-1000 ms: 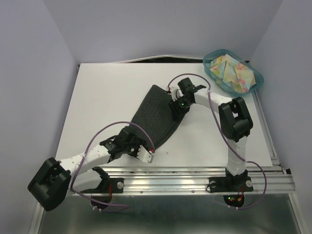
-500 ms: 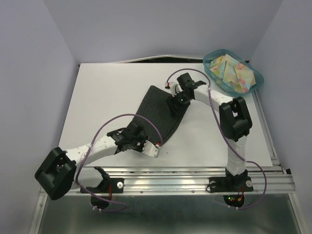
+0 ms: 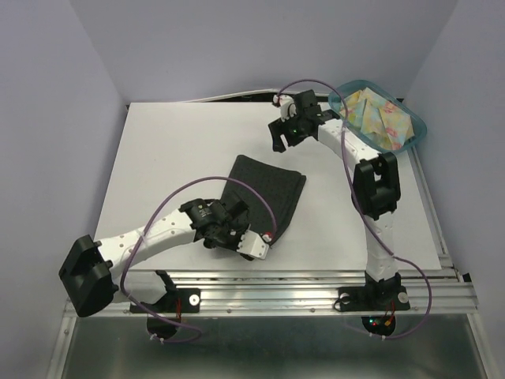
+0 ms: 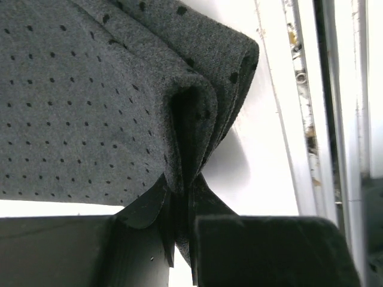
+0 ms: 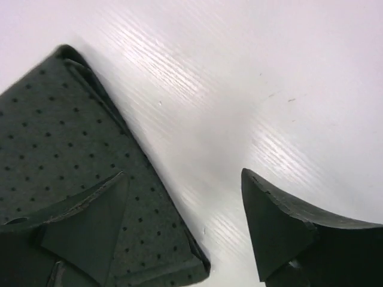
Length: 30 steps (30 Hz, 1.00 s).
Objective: Fold and stack the skirts
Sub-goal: Fold the skirt
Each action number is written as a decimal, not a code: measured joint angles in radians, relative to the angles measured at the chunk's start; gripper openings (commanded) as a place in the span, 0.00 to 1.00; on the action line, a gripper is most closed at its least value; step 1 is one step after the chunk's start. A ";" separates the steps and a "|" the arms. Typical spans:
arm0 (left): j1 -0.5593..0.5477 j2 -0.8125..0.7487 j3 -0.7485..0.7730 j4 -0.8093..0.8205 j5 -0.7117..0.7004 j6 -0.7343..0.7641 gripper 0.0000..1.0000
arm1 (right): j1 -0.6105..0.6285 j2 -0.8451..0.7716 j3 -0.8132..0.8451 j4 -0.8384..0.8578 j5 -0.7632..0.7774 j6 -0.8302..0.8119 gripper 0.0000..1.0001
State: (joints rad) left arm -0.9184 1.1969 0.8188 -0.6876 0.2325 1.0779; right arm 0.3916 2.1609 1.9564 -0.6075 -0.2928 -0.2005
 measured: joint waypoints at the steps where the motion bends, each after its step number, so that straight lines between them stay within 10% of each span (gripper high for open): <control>1: -0.007 0.017 0.030 -0.029 0.005 -0.014 0.00 | -0.005 0.022 0.002 0.007 -0.005 0.004 0.72; 14: -0.016 0.198 0.383 -0.280 0.043 -0.089 0.00 | -0.010 0.149 -0.122 0.034 -0.297 0.041 0.41; 30: -0.016 0.385 0.580 -0.341 -0.058 -0.039 0.06 | 0.129 0.063 -0.332 0.066 -0.500 0.021 0.37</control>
State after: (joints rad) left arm -0.9344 1.5818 1.3991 -1.0290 0.1749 1.0389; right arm 0.5209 2.2242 1.6241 -0.5415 -0.7933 -0.1795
